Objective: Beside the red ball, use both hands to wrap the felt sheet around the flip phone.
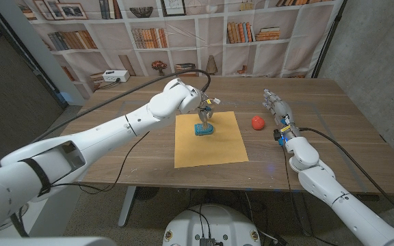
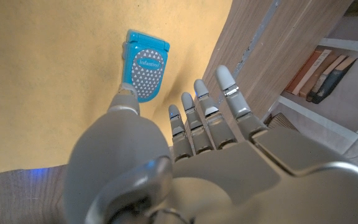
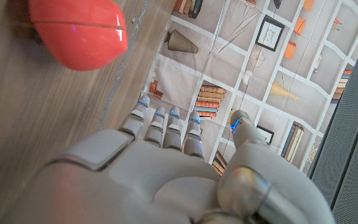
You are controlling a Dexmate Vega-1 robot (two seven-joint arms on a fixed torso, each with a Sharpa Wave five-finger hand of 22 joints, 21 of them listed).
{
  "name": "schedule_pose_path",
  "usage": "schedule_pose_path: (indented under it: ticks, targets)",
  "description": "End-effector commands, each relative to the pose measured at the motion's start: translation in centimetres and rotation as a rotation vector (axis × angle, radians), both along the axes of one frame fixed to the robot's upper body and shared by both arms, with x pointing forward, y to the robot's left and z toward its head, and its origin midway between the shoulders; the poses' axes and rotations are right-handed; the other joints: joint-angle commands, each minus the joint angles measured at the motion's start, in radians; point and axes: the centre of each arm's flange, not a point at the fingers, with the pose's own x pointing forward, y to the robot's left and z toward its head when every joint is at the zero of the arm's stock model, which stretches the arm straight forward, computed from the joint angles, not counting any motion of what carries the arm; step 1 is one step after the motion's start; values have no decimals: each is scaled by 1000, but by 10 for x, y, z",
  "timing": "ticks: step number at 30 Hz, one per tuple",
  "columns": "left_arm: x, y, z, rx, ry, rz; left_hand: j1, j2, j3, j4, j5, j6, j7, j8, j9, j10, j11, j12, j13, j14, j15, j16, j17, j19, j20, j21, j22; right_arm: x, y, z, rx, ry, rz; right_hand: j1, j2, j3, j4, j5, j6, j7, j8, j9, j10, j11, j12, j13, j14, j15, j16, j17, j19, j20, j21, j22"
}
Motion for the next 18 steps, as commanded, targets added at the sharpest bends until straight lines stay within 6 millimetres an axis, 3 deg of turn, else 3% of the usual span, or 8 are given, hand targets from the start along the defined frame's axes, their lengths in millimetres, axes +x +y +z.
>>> schedule_pose_path:
  ticks: [1,7,9,10,16,18]
  targets:
    - [-1,38,2,-152,-125,140,-34,-3,-4,13,-9,15,19,3,3,41,14,7,-12,59,-47,12,-18,63,-9,7,0,1,5,1,-1,-9,15,-4,-3,-6,1,3,9,0,3,2,6,-3,-4,4,8,-1,1,2,1,7,-2,4]
    - [9,59,-7,-233,-194,216,-43,9,3,15,-10,8,21,-5,2,63,-2,4,-26,109,-72,24,-28,81,-14,-3,-1,2,9,5,-16,-16,26,-4,-3,-6,1,3,9,0,3,2,6,-2,-5,4,7,-2,0,2,1,7,-2,4]
    - [11,64,-10,-253,-226,229,15,28,38,-23,-4,26,25,-2,0,108,-13,9,-42,151,-89,38,-28,109,-27,-7,0,3,10,6,-21,-15,27,-5,-3,-6,1,3,10,0,3,2,7,-1,-5,4,7,-1,0,2,0,7,-2,4]
    - [12,67,-11,-257,-225,245,25,29,44,-32,-5,28,22,-2,0,123,-28,11,-47,158,-93,38,-29,118,-32,-8,0,3,10,7,-22,-15,28,-5,-2,-6,2,3,10,0,3,2,7,-1,-5,4,7,-2,0,2,0,7,-2,4]
    - [21,75,-17,-238,-232,332,58,21,60,-62,-5,32,-15,-3,-2,148,-34,7,-60,178,-101,41,-33,137,-37,-10,1,4,12,7,-27,-12,33,-7,-3,-7,2,3,10,-1,3,2,7,-1,-5,4,7,-1,-1,2,-1,7,-3,4]
    - [24,78,-19,-223,-226,363,42,5,52,-61,-10,13,15,-12,-2,142,-34,-3,-67,173,-101,37,-35,139,-37,-13,2,4,12,7,-26,-12,33,-7,-3,-7,2,3,10,-1,3,2,7,0,-5,4,6,-2,-1,2,-1,7,-3,4]
